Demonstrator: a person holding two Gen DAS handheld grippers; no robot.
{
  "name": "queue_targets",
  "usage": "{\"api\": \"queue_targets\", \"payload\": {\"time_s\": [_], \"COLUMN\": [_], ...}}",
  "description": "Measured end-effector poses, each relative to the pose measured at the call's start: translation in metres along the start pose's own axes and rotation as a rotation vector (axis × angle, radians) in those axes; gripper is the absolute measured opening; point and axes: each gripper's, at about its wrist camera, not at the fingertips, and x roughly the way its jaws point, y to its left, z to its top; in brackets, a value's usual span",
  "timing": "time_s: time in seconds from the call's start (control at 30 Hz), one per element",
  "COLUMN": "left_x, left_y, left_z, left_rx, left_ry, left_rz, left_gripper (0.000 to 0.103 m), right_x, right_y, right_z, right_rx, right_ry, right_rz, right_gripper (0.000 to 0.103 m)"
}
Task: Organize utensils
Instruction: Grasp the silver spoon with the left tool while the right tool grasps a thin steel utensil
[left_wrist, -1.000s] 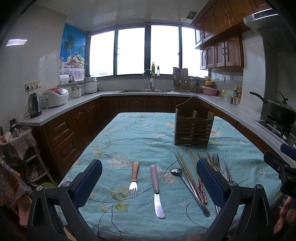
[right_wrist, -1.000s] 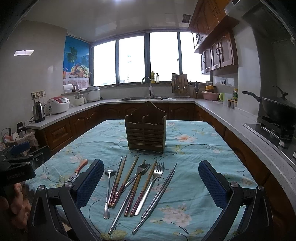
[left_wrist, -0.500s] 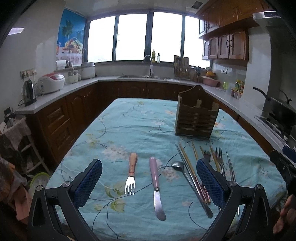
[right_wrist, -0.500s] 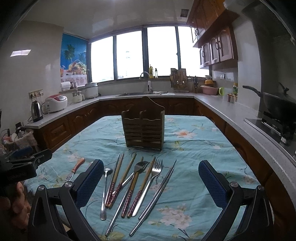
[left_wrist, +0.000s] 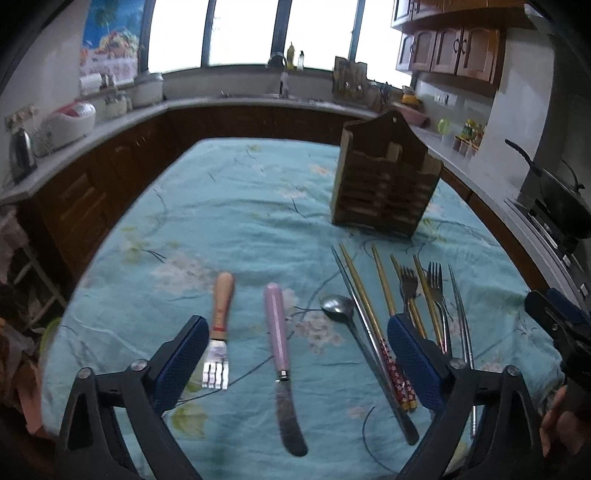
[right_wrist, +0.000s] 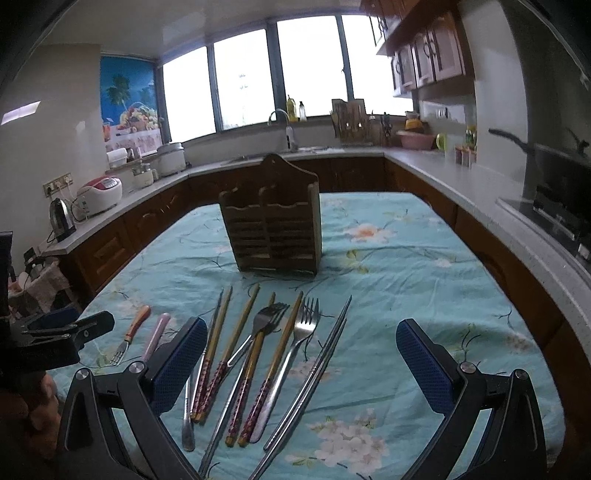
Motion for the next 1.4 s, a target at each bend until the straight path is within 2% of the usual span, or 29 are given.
{"api": "queue_targets", "payload": {"time_s": [0.17, 0.27, 0.47, 0.53, 0.6, 0.63, 0.7, 0.8, 0.97, 1.07, 1.4], "left_x": [0.019, 0.035, 0.064, 0.073, 0.083, 0.089, 0.102, 0.117, 0.135, 0.139, 0.154], "left_y": [-0.003, -0.005, -0.010, -0.013, -0.015, -0.015, -0.016, -0.014, -0.019, -0.024, -0.031], "left_z": [0.010, 0.015, 0.023, 0.024, 0.025, 0.026, 0.027, 0.029, 0.029, 0.029, 0.034], "left_rx": [0.008, 0.011, 0.025, 0.025, 0.023, 0.022, 0.016, 0.001, 0.015, 0.041, 0.083], "left_ry": [0.045, 0.083, 0.147, 0.173, 0.198, 0.213, 0.241, 0.271, 0.310, 0.307, 0.273], "left_rz": [-0.023, -0.044, -0.062, -0.072, -0.088, -0.096, -0.100, -0.105, -0.100, -0.088, -0.070], "left_gripper": [0.084, 0.075, 0.061, 0.053, 0.048, 0.042, 0.037, 0.036, 0.035, 0.033, 0.018], "right_x": [0.020, 0.032, 0.059, 0.072, 0.083, 0.091, 0.104, 0.121, 0.143, 0.152, 0.175], "right_y": [-0.012, -0.019, -0.035, -0.040, -0.044, -0.047, -0.051, -0.056, -0.060, -0.061, -0.063], "right_z": [0.002, 0.004, 0.009, 0.012, 0.015, 0.017, 0.020, 0.024, 0.024, 0.022, 0.023], "right_rx": [0.029, 0.047, 0.093, 0.102, 0.112, 0.121, 0.132, 0.141, 0.144, 0.146, 0.135], "right_ry": [0.052, 0.082, 0.136, 0.158, 0.181, 0.199, 0.225, 0.259, 0.310, 0.335, 0.376], "right_rz": [-0.015, -0.019, -0.027, -0.028, -0.022, -0.019, -0.018, -0.013, -0.010, -0.008, -0.018], "right_gripper": [0.101, 0.096, 0.076, 0.071, 0.058, 0.056, 0.051, 0.046, 0.046, 0.044, 0.030]}}
